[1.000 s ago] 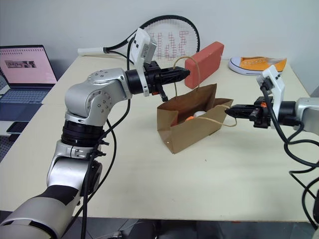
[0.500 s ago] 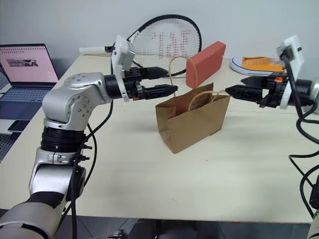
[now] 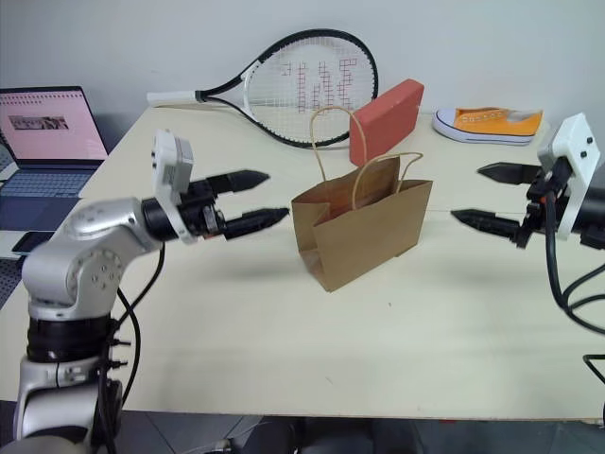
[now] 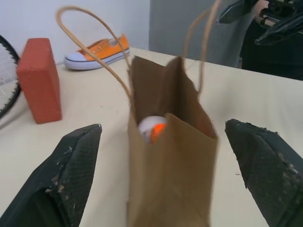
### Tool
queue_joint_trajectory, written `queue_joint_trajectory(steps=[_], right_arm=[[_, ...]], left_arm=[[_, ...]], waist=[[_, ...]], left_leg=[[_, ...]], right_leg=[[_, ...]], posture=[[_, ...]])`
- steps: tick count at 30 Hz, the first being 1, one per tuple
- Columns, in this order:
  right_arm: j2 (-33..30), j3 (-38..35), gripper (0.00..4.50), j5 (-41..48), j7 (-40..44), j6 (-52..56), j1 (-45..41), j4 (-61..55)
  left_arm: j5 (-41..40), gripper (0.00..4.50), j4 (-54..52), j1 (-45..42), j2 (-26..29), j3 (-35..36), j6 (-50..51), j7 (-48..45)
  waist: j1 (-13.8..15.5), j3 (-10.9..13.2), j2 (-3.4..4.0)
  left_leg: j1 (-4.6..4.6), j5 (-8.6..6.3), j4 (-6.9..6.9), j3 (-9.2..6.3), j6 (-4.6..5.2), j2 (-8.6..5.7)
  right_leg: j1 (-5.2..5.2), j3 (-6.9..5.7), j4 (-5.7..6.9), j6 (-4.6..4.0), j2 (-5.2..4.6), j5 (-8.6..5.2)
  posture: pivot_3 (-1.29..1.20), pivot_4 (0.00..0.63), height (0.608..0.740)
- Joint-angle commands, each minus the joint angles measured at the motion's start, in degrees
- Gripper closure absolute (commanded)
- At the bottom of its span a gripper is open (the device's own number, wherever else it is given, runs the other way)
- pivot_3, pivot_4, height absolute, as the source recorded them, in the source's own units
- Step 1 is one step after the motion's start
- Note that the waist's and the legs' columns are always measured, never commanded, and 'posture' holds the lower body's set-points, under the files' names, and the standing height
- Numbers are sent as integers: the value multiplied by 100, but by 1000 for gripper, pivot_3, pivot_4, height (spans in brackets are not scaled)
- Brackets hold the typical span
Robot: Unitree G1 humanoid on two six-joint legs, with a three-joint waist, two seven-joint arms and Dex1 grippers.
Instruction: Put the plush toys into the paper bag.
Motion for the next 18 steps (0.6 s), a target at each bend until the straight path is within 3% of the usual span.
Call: queue_joint_trajectory(steps=[1,9,18], right_arm=[[141,-142,0,550,-48,243,104,-788],[445,126,0,910,-558,596,85,-1552],[402,185,0,1063,-757,729,22,-1726]], left_arm=[[-12,30,-517,279,-221,-71,-203,324],[650,30,43,330,-806,-632,-977,720],[839,30,591,179,-1015,-822,-1341,587]], waist=[[6,0,0],[15,0,0],[16,0,0]], left_leg=[[2,0,6,-1,0,0],[28,-1,36,1,0,-2],[28,-1,40,-4,1,-2]], right_leg=[[4,-1,1,0,0,0],[50,2,-7,-13,0,-6],[52,-3,-4,-2,0,2]], posture=[[0,150,740],[0,150,740],[0,150,740]])
